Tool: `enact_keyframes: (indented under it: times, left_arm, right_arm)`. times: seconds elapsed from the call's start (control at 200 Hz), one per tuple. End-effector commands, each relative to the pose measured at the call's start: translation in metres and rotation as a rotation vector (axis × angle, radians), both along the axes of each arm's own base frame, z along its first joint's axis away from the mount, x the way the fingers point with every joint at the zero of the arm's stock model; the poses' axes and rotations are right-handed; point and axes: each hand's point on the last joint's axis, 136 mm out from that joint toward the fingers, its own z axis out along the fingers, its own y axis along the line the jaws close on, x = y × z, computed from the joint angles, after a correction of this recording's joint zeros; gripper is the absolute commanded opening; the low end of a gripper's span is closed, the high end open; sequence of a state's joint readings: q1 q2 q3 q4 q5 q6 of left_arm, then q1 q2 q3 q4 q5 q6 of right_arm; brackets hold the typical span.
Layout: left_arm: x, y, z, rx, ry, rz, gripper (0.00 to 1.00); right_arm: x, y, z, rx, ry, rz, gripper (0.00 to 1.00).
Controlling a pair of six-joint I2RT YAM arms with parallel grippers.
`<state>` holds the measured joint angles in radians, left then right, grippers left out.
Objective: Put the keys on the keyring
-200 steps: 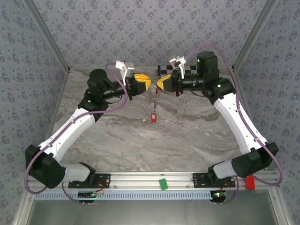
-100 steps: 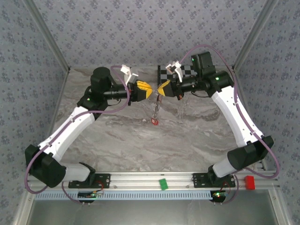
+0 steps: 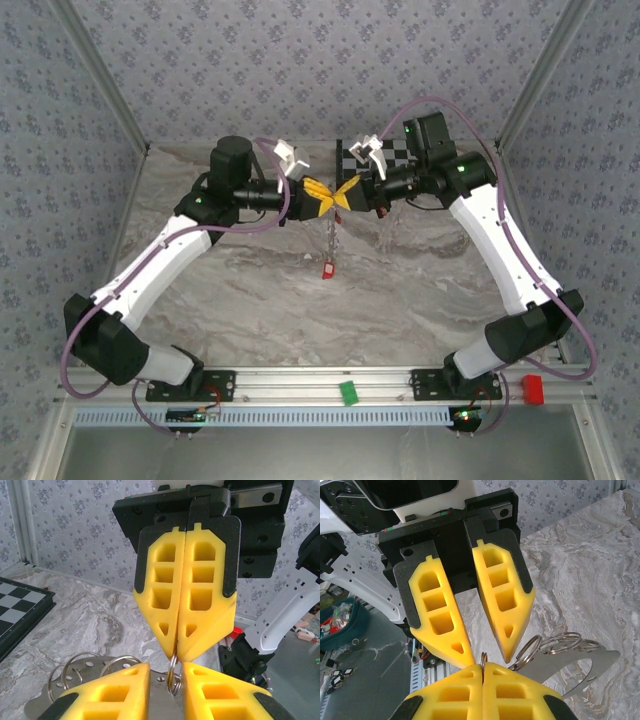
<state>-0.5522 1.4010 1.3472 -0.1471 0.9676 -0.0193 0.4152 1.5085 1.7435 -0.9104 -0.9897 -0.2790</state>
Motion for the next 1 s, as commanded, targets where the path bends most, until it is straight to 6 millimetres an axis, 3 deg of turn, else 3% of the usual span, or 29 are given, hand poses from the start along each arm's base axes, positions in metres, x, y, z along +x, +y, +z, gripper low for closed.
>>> enact_keyframes:
  times: [0.0, 0.225, 0.33, 0.5, 0.665, 0.995]
  left_arm:
    - [-0.01, -0.003, 0.011, -0.011, -0.029, -0.059, 0.23]
    - [-0.012, -0.006, 0.009, 0.0, -0.024, -0.079, 0.17]
    - [-0.011, -0.006, 0.01, -0.002, -0.035, -0.079, 0.0]
    - [-0.009, -0.006, 0.011, -0.003, -0.053, -0.067, 0.0]
    - [-0.002, -0.007, 0.017, -0.04, -0.081, -0.03, 0.0]
    - [0.014, -0.005, 0.061, -0.237, -0.152, 0.078, 0.0]
  right_arm:
    - [-0.003, 0.003, 0.009, 0.016, -0.028, 0.023, 0.0]
    - [-0.003, 0.005, 0.009, 0.022, -0.021, 0.034, 0.0]
    - [-0.004, 0.006, 0.008, 0.021, -0.019, 0.037, 0.0]
    - [-0.003, 0.005, 0.007, 0.014, -0.021, 0.026, 0.0]
    - [0.007, -0.004, 0.014, 0.044, -0.048, -0.047, 0.26]
    - [0.04, -0.041, 0.047, 0.264, -0.145, -0.276, 0.26]
